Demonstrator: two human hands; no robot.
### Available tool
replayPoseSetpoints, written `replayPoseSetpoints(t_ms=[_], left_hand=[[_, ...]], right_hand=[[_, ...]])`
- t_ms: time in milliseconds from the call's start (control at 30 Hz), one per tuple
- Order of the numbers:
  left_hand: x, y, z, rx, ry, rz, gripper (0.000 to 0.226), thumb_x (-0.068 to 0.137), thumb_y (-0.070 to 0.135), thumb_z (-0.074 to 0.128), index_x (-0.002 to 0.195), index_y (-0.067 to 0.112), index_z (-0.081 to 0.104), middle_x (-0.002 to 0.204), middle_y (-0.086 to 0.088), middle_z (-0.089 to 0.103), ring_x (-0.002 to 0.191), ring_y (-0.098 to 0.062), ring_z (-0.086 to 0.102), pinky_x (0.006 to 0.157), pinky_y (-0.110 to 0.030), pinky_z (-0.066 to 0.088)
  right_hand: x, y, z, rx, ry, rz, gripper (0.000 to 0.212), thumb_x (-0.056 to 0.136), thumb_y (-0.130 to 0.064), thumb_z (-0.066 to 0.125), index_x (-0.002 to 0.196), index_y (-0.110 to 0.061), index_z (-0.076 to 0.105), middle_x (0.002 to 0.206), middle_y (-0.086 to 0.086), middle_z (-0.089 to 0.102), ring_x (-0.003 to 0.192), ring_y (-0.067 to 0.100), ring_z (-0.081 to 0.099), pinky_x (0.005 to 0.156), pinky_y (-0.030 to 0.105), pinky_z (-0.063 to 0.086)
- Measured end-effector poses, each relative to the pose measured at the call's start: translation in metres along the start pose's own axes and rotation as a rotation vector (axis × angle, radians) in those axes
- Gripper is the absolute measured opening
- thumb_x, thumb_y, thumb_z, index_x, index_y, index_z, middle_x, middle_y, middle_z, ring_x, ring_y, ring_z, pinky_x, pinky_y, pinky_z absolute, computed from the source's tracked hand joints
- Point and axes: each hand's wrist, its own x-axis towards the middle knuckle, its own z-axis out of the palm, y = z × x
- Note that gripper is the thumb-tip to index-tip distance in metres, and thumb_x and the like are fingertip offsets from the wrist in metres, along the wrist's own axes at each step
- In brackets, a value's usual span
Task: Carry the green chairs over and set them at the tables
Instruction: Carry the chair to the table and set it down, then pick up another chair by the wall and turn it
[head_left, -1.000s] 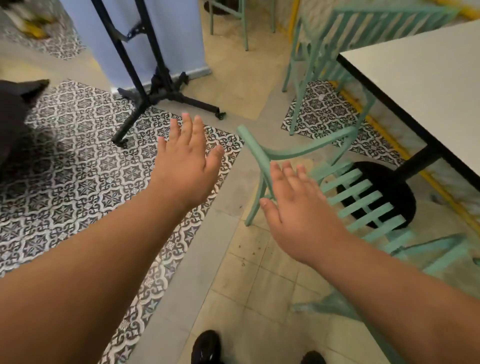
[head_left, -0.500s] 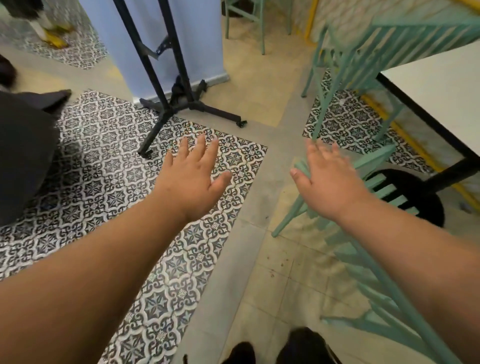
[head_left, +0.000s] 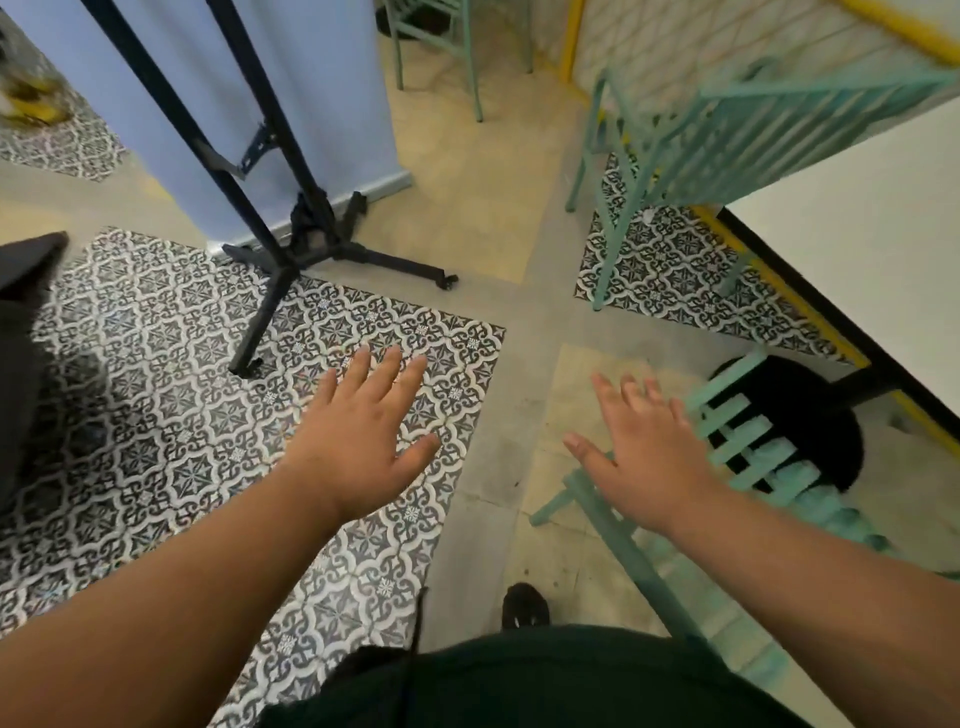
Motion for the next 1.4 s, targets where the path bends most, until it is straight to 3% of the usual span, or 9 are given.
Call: replayPoseSetpoints(t_ms=[300,633,933,1133,1400], left_hand=[[0.171,-0.059,-0.058,-0.007,0.115,0.233,0.086,0.093,0.074,0.017,0.162,0.029,-0.005,0.17,-0.002,-0.003,0.156,-0.029,-0.005,0.125,-0.053,0.005],[0.348,-0.104,-0.121,0.142,-0.005,0.536,0.087,0.092,0.072,0.024,0.161,0.031,-0.01,0.17,-0.001,-0.008,0.155,-0.025,-0.01,0.126,-0.053,0.005],[0.511,-0.024,-0.158,0.129,0.036,0.642,0.086,0.093,0.069,0.025,0.162,0.028,-0.003,0.171,-0.003,0.001,0.156,-0.028,-0.002,0.125,-0.052,0.009],[0.617,0.031,-0.183,0.084,0.051,0.66,0.086,0.092,0.068,0.028,0.162,0.026,0.001,0.17,-0.006,0.008,0.156,-0.031,0.006,0.124,-0.054,0.015],[0.768,0.113,-0.209,0.086,0.064,0.822,0.091,0.087,0.074,0.018,0.162,0.027,0.0,0.17,-0.005,0.009,0.156,-0.03,0.007,0.124,-0.054,0.017]], right_hand=[[0.109,0.001,-0.035,0.02,0.112,0.161,0.085,0.091,-0.072,0.018,0.161,-0.023,0.011,0.168,0.008,0.017,0.154,0.03,0.007,0.124,0.052,0.003],[0.191,-0.011,-0.07,0.144,0.219,0.475,0.085,0.092,-0.071,0.027,0.16,-0.021,0.016,0.165,0.011,0.023,0.153,0.034,0.011,0.122,0.054,0.008],[0.266,0.089,-0.116,0.188,0.267,0.626,0.084,0.093,-0.069,0.028,0.161,-0.02,0.016,0.166,0.012,0.022,0.153,0.034,0.011,0.123,0.05,0.009],[0.322,0.16,-0.163,0.181,0.25,0.651,0.086,0.091,-0.069,0.024,0.16,-0.018,0.017,0.164,0.013,0.028,0.151,0.035,0.017,0.122,0.055,0.017],[0.408,0.248,-0.207,0.186,0.319,0.781,0.089,0.089,-0.071,0.023,0.161,-0.018,0.017,0.164,0.011,0.027,0.153,0.034,0.015,0.124,0.051,0.014]])
